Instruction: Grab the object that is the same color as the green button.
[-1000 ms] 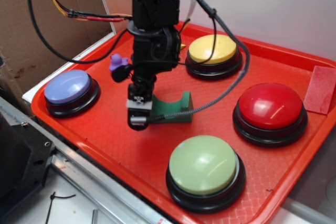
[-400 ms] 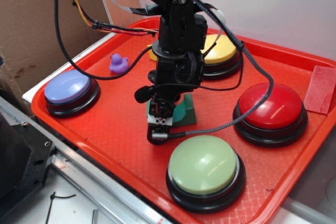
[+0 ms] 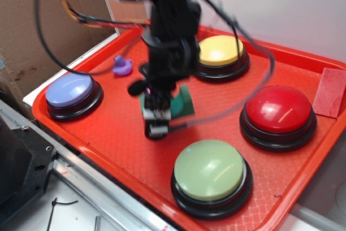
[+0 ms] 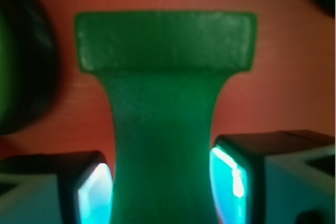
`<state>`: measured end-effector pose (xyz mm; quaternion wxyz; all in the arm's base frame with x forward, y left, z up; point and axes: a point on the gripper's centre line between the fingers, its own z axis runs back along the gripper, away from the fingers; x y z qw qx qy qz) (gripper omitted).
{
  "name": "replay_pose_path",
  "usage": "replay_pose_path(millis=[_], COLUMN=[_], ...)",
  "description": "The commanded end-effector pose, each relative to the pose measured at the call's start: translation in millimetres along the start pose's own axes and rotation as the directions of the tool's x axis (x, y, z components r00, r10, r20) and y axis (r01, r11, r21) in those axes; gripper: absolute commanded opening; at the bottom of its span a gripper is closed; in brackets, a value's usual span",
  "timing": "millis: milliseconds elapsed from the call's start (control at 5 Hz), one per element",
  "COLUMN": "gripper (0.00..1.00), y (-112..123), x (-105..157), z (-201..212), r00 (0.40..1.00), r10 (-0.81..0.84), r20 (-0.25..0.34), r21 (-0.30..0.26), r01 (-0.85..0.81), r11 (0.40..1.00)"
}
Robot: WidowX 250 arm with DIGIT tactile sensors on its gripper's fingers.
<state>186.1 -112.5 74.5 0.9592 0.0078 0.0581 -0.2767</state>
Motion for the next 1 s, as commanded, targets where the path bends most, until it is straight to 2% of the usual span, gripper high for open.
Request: replay_pose_path(millis=[0, 200, 400, 600, 800], gripper=[0.0, 0.0, 0.0, 0.0, 0.0], y=[-60, -60, -58, -48, -35], x=[-59, -69, -76, -81, -80], z=[98, 143, 192, 228, 228], r00=[0.872, 0.837, 0.833, 0.823, 0.804], r10=[0.448, 0.477, 0.48, 0.494, 0.509], r20=[0.195, 0.268, 0.276, 0.28, 0.307], r21=[-0.124, -0.052, -0.023, -0.024, -0.013], r01=[-0.431, -0.482, -0.493, -0.509, -0.531], r11=[0.894, 0.875, 0.87, 0.861, 0.847])
